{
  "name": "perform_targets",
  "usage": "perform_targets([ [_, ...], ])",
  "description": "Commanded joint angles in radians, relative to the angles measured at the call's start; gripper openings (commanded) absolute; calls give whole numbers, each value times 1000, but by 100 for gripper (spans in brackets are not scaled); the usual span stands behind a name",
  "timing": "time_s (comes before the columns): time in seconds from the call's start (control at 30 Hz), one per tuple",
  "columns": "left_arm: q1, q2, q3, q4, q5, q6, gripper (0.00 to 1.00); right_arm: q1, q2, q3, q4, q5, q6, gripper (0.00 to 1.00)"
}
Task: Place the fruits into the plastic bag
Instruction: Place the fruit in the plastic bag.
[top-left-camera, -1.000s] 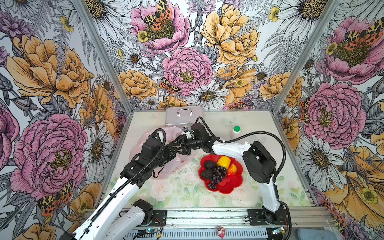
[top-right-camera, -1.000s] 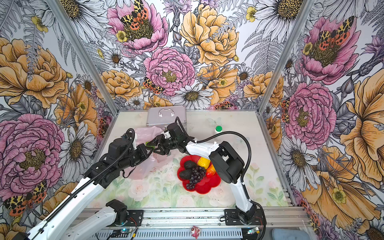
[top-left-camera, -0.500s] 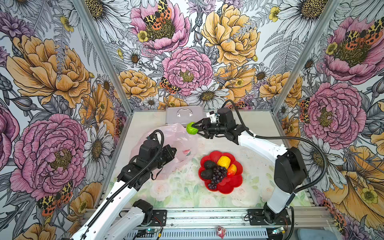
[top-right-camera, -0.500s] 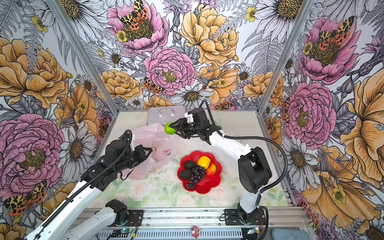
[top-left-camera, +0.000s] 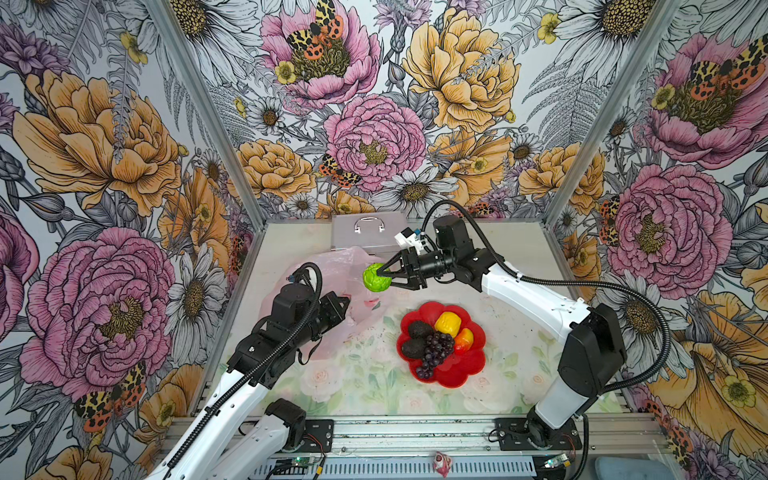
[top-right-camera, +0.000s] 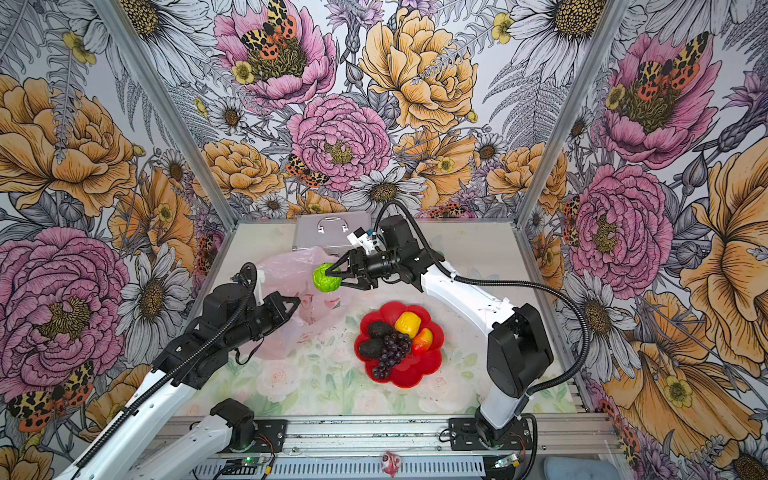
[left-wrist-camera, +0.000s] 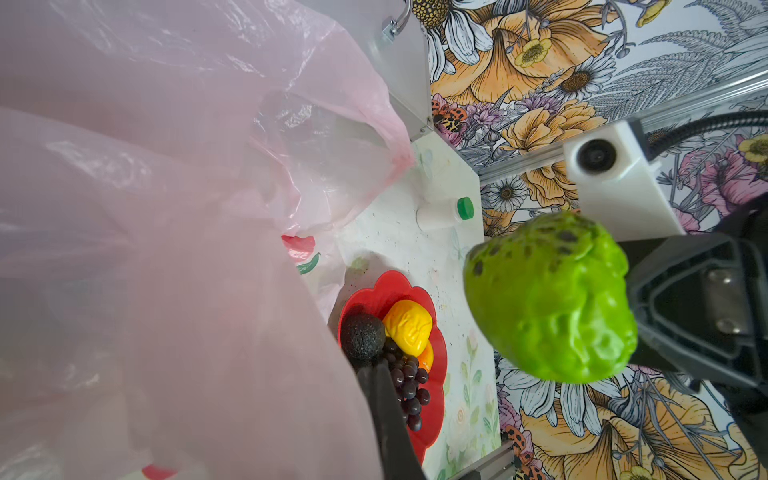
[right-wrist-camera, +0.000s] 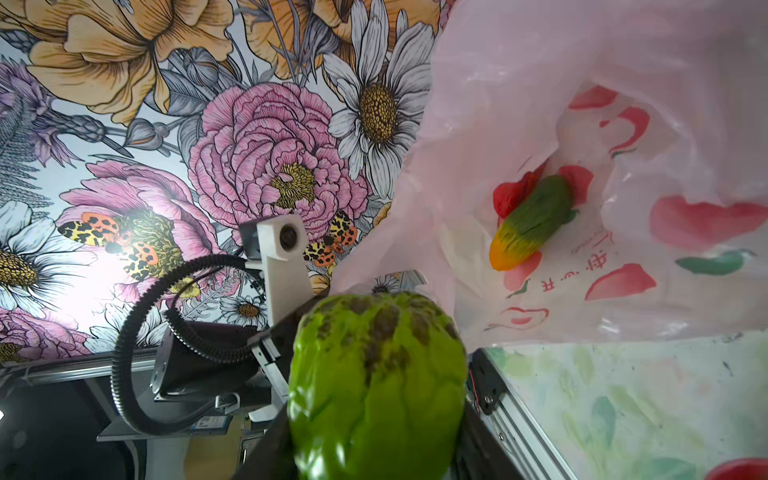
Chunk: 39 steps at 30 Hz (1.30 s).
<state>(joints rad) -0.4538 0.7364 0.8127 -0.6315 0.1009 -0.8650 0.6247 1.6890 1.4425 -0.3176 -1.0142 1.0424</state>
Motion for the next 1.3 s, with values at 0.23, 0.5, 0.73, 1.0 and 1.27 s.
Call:
perform_targets([
  [0.23,8,28,21,-7,-2,9,0,61,226,138,-174,58,-133,50],
  [0.5,-17,76,89,-7,-5,35,0,132,493,430,-191,56,-103,49],
  [0.73,-31,99,95,14,-3,42,0,217,683,666,-191,43,-18,50],
  [1.0,-27,88,67,31,-1,41,0,237,757,766,-191,43,20,59],
  [1.27,-2,55,36,35,6,24,0,229,727,755,-189,42,-6,75],
])
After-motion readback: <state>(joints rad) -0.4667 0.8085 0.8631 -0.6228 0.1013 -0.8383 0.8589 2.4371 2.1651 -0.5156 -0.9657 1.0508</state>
